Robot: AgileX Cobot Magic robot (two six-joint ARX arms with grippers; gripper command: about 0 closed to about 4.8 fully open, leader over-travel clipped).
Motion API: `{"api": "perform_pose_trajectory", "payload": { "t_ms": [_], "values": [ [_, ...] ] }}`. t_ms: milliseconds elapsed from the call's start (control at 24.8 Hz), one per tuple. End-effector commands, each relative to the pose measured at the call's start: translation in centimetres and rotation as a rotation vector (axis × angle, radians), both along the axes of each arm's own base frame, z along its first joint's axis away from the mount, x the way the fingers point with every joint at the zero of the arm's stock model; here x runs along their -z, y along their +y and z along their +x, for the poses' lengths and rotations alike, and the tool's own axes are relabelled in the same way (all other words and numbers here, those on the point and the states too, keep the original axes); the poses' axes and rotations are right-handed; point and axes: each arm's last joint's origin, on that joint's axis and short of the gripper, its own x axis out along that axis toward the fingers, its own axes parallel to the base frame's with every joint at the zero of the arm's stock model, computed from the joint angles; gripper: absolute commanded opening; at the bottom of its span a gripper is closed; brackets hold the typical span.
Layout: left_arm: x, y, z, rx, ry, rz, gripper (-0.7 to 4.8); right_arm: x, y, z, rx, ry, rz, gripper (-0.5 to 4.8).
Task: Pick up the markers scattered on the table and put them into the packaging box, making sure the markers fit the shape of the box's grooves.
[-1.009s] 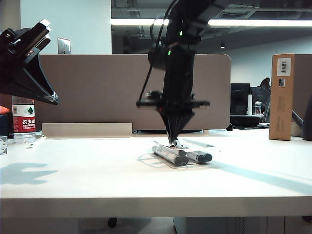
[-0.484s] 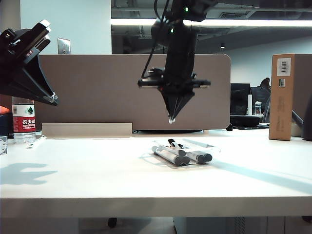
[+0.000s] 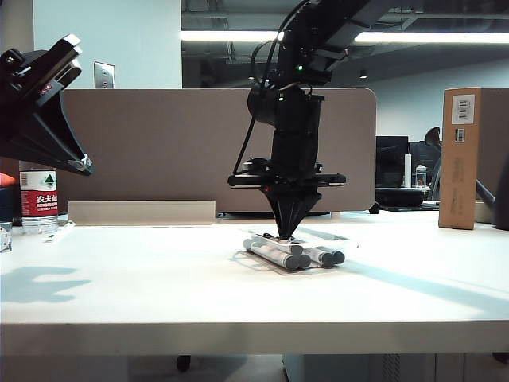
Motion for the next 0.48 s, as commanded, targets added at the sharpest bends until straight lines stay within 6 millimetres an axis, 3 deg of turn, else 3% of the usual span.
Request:
{"api": "perform_pose_trajectory", "payload": {
  "t_ms": [40,161,484],
  "values": [
    [-0.3,0.0,0.1,0.007,-0.019,0.000,0.03,-2.3,-0.2,-0.4,-0.001,-0.040,0.028,-0.06],
    [-0.3,0.0,0.1,0.006,-0.020,0.001,0.03,-2.8,-0.1,-0.8,-0.025,-0.002,0.078,-0.06],
    [-0.3,0.0,0.1,0.006,-0.025,0.000,0.04,-0.4,-0.1,-0.9,-0.026,0.086,0.034,-0.06]
  ]
}}
